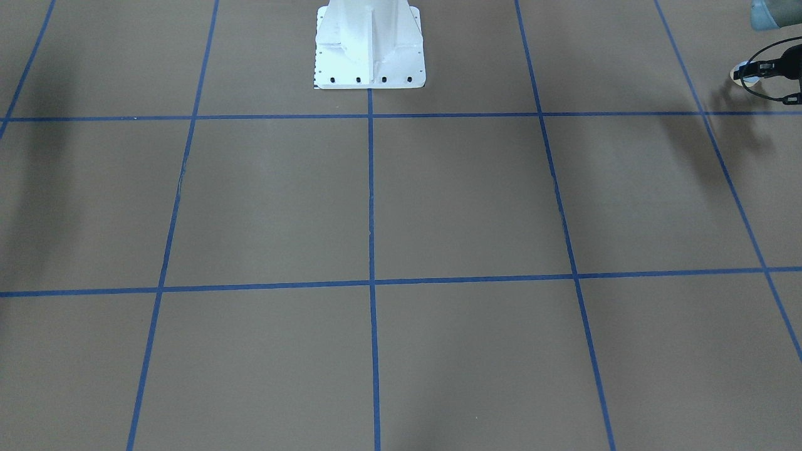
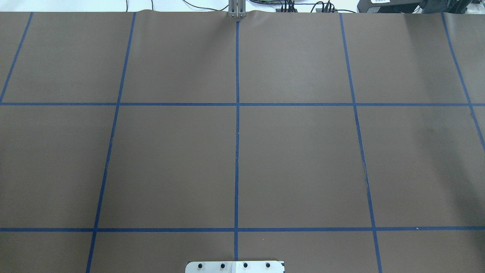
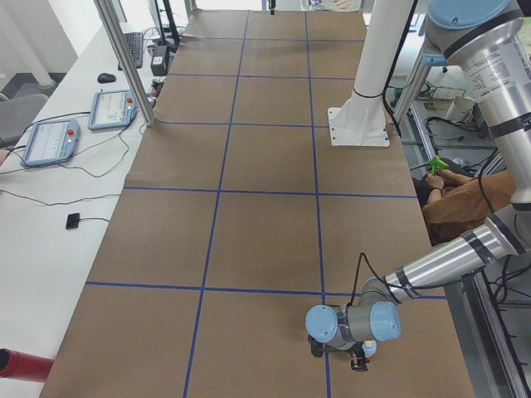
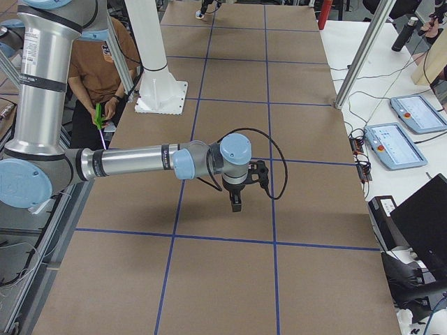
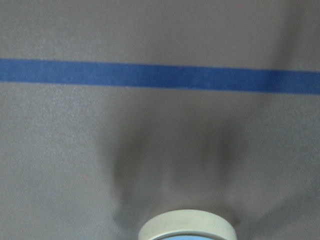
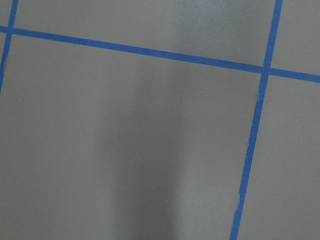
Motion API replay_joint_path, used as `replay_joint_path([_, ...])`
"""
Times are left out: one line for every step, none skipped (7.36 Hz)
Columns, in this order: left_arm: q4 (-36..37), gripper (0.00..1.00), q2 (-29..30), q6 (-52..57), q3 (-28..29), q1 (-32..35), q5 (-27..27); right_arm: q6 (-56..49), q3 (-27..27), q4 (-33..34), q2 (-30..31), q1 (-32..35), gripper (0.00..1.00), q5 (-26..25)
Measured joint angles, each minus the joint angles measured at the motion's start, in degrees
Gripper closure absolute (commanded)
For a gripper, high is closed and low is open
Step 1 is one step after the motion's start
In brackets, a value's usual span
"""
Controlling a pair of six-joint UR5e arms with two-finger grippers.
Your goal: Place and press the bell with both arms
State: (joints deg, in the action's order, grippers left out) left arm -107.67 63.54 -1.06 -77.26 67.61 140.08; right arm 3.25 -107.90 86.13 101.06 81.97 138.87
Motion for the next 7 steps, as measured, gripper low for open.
replay_joint_path([0.00,0.83,0.00,0.00,0.02,-0.04,0.30,0.00,-0.02,0.00,0.01,-0.06,0.00,0.00])
replay_joint_path([0.01,0.97,0.00,0.00,0.04,-0.07,0.52,0.01,-0.21,0.00,0.01,-0.10,0.00,0.04])
replay_joint_path([0.00,0.99,-0.01,0.00,0.04,-0.12,0.78,0.01,-0.56,0.01,0.03,-0.12,0.00,0.11])
replay_joint_path([-0.02,1.00,-0.01,0.00,-0.07,-0.16,1.10,0.01,-0.88,0.05,0.09,-0.14,0.00,0.15])
replay_joint_path([0.04,1.00,0.08,-0.01,-0.60,-0.18,1.88,0.00,-1.12,0.07,0.14,-0.14,0.00,0.17])
replay_joint_path([0.64,1.00,0.29,-0.16,-2.13,-0.19,3.12,0.00,-1.34,0.08,0.17,-0.14,0.00,0.19])
replay_joint_path([3.34,1.00,1.06,-0.39,-5.10,-0.19,4.27,0.00,-1.50,0.09,0.21,-0.15,0.00,0.23])
